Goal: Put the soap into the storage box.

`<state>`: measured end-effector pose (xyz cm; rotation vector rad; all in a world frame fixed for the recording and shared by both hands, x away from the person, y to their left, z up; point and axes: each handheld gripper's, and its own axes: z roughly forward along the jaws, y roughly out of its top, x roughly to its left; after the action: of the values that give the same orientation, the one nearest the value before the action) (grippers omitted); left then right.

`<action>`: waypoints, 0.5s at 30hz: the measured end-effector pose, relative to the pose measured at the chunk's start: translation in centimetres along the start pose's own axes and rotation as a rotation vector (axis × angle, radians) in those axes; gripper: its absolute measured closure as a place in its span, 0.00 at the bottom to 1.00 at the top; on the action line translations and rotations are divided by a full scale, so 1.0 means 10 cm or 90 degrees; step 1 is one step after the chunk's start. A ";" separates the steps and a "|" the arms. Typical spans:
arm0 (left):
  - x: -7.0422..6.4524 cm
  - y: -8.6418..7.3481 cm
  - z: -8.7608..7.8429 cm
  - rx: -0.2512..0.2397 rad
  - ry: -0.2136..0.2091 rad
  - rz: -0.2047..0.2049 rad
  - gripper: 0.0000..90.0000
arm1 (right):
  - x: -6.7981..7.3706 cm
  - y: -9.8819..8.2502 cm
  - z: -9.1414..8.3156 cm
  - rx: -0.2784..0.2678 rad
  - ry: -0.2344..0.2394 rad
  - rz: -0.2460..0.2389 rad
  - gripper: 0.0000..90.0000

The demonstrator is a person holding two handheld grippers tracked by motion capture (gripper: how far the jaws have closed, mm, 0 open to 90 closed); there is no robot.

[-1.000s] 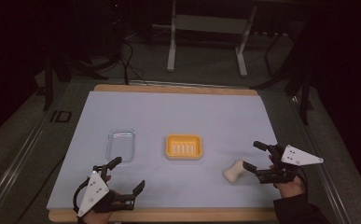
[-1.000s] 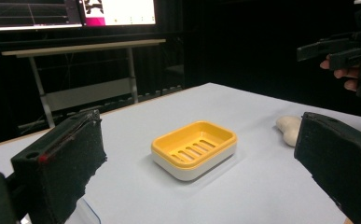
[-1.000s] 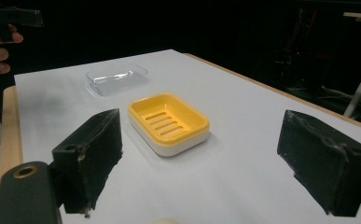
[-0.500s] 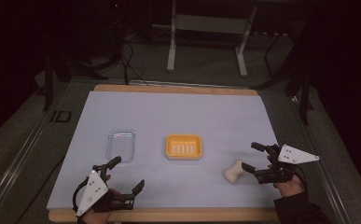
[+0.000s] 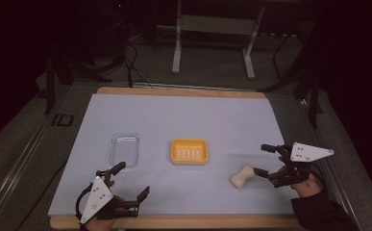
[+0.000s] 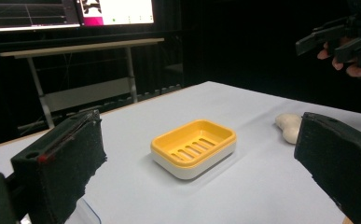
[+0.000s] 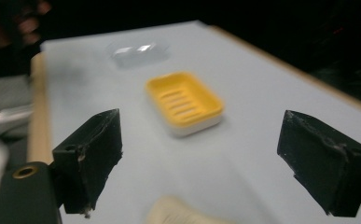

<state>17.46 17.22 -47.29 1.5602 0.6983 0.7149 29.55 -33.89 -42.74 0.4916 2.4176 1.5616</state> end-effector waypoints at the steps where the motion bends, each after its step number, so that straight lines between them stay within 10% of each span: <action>1: 0.00 0.00 0.00 0.002 0.000 0.000 0.02 | -0.01 0.03 0.00 0.016 0.023 0.002 0.15; 15: 0.00 0.00 0.01 0.007 -0.002 0.003 0.02 | -0.02 0.14 0.14 0.242 0.156 -0.072 0.15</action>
<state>17.53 17.14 -47.34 1.5737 0.6971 0.7127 30.49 -32.26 -42.01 0.2285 2.8903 1.1778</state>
